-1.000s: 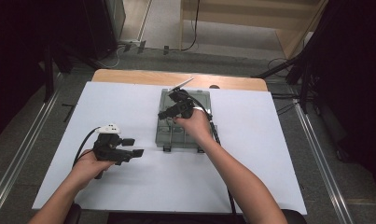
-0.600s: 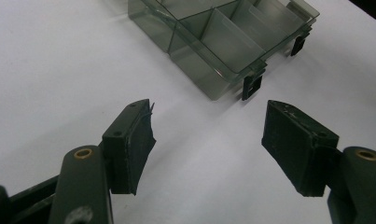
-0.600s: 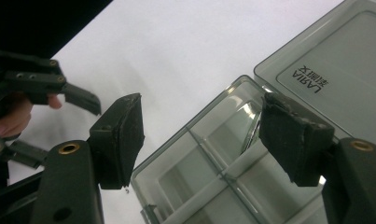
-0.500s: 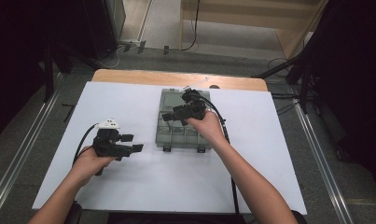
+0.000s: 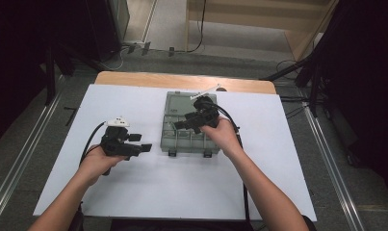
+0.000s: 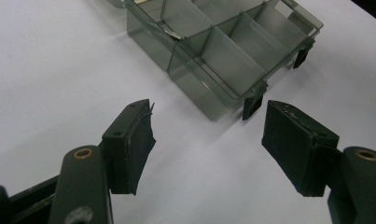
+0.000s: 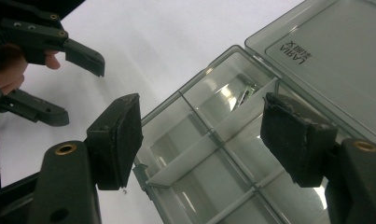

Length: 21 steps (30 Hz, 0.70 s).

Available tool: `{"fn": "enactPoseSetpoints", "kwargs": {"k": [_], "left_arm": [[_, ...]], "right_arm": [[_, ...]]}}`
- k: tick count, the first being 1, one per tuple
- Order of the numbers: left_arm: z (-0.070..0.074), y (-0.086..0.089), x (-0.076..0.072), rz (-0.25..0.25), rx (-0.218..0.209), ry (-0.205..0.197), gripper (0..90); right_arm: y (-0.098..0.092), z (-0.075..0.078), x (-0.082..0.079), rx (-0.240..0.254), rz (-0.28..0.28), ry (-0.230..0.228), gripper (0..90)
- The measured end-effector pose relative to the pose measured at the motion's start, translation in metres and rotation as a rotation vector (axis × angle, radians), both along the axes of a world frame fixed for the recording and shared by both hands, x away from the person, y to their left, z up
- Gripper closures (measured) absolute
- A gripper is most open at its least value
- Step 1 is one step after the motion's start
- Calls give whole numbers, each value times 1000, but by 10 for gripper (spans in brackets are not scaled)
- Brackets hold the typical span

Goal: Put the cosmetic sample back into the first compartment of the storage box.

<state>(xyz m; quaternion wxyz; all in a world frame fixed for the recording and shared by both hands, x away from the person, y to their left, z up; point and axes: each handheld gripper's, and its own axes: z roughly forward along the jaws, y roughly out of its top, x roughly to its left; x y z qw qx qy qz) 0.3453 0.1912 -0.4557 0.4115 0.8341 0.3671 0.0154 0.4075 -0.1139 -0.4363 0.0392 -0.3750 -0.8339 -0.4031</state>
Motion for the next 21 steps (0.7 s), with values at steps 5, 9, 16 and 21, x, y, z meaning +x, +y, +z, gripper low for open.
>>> {"fn": "enactPoseSetpoints", "kwargs": {"k": [5,9,16,21], "left_arm": [[2,-4,10,11,-14,15,328],[1,-10,16,19,3,10,328],[10,-18,32,42,12,17,328],[18,-28,40,26,14,9,328]], "right_arm": [[-11,1,-2,43,6,7,305],[-20,3,-2,52,1,-3,298],[-31,3,-3,52,-19,-27,288],[-44,5,-3,56,-47,-28,287]]}}
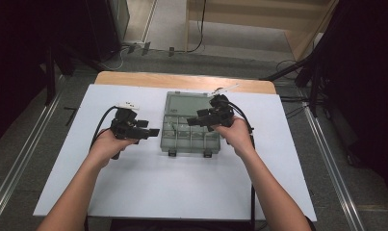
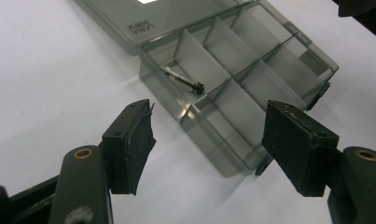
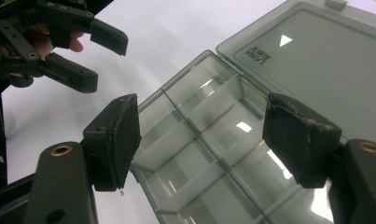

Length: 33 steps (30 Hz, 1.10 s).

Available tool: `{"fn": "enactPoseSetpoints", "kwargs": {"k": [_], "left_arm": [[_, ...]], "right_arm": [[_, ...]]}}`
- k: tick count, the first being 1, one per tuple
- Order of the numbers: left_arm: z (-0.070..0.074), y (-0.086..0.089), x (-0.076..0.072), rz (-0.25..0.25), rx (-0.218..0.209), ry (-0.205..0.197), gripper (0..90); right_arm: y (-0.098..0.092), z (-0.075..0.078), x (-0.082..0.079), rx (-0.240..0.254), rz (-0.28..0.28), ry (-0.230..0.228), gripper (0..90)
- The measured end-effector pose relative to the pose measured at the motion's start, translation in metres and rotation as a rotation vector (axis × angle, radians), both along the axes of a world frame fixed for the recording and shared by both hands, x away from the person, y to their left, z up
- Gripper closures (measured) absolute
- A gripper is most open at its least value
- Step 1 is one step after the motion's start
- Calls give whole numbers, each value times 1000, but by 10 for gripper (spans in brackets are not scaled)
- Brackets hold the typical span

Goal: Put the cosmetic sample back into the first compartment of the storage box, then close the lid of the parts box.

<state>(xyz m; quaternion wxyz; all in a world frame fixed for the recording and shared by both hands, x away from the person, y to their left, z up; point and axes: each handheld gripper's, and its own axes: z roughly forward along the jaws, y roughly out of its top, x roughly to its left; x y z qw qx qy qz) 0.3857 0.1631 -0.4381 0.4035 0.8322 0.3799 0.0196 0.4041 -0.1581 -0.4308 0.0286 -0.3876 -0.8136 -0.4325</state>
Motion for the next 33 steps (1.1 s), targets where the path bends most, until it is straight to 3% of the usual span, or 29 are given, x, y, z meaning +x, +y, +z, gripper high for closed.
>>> {"fn": "enactPoseSetpoints", "kwargs": {"k": [7,15,33], "left_arm": [[1,-7,7,6,-7,-11,328],[-6,-12,16,22,-15,9,329],[-9,-27,32,36,-29,-10,330]], "right_arm": [[-16,-2,2,9,-30,15,282],[-35,-9,2,10,-92,34,277],[-50,-26,-1,-11,-172,61,290]]}}
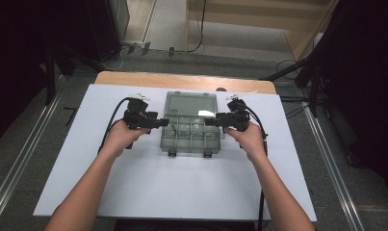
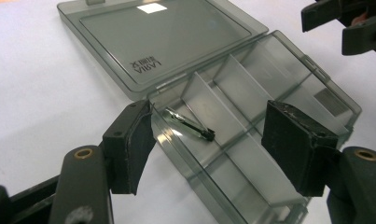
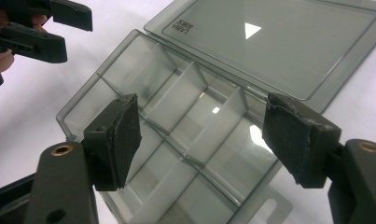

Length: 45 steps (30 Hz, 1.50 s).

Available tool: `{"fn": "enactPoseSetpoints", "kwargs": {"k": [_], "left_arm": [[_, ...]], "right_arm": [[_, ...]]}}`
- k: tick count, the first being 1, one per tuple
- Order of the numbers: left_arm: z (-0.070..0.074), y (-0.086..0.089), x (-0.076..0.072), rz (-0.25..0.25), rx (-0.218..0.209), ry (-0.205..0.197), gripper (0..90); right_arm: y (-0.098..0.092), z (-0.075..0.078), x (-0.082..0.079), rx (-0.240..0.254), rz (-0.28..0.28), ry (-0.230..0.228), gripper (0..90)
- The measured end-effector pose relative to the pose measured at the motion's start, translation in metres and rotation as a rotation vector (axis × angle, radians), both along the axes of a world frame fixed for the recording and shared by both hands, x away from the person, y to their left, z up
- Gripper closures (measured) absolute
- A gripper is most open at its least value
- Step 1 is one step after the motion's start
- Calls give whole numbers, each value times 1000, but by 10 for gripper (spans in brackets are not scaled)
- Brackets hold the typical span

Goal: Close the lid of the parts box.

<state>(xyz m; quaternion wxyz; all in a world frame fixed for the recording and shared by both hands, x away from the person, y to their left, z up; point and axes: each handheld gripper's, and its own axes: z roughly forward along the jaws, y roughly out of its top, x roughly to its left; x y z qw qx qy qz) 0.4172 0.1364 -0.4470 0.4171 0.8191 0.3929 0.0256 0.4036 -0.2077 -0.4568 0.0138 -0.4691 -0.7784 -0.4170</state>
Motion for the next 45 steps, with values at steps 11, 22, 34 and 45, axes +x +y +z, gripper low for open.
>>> {"fn": "enactPoseSetpoints", "kwargs": {"k": [11,22,34,45], "left_arm": [[-7,-6,15,38,-11,2,330],[-14,-20,37,69,9,6,331],[-26,-26,58,114,17,8,332],[-31,-30,72,148,37,43,333]], "right_arm": [[-7,-6,3,-3,-57,2,294],[-15,-12,20,-2,-105,14,297],[-17,-24,51,-6,-157,26,301],[-14,-34,67,-45,-186,36,302]]}}
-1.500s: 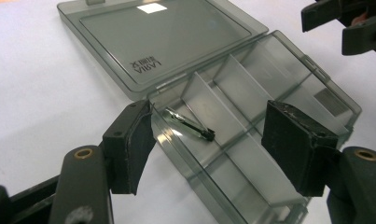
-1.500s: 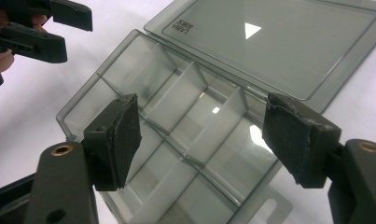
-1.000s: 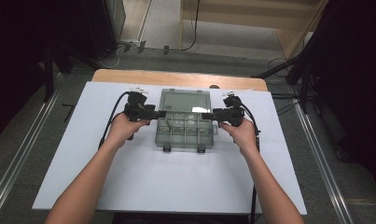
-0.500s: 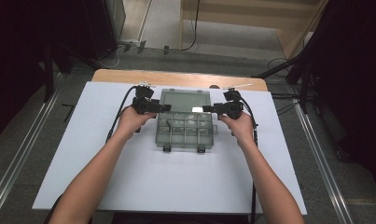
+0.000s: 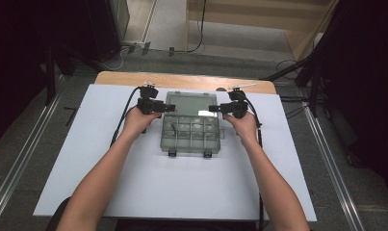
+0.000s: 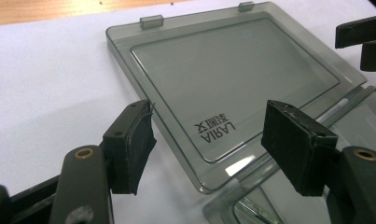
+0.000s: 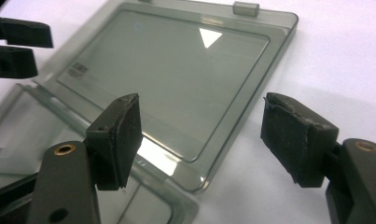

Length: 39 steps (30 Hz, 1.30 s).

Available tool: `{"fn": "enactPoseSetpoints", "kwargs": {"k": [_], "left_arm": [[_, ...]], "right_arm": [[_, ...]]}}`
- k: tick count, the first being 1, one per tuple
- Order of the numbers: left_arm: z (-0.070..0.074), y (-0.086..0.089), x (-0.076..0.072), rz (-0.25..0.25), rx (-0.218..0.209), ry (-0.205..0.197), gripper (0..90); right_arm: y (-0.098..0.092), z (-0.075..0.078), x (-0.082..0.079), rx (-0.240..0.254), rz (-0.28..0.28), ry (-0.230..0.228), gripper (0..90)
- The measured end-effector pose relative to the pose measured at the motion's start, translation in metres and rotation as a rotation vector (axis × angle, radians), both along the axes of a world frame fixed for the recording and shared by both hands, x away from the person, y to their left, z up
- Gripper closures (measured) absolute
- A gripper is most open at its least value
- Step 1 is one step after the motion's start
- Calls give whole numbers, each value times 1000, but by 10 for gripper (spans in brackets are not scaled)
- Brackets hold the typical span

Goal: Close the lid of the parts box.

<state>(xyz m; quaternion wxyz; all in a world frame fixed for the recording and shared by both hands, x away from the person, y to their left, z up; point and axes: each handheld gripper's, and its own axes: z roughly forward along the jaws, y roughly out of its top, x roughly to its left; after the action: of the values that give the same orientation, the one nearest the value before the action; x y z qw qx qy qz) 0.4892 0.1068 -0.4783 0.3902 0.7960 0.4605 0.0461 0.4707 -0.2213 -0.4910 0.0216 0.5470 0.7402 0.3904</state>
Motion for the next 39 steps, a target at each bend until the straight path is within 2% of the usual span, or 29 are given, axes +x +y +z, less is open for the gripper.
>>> {"fn": "enactPoseSetpoints", "kwargs": {"k": [7,12,15,21,30,39], "left_arm": [[-7,-3,4,28,-16,-3,333],[-13,-4,8,55,-9,-8,349],[-15,-5,10,74,-13,-2,349],[-21,-10,10,76,3,14,349],[-23,-11,11,81,-9,27,349],[-22,-11,10,81,-7,38,348]], "right_arm": [[6,-7,5,-16,-41,-3,302],[8,-12,8,-16,-64,-2,302],[12,-14,9,-34,-70,1,302],[17,-18,10,-50,-79,8,300],[22,-19,11,-49,-91,5,289],[23,-17,9,-60,-89,22,292]]}}
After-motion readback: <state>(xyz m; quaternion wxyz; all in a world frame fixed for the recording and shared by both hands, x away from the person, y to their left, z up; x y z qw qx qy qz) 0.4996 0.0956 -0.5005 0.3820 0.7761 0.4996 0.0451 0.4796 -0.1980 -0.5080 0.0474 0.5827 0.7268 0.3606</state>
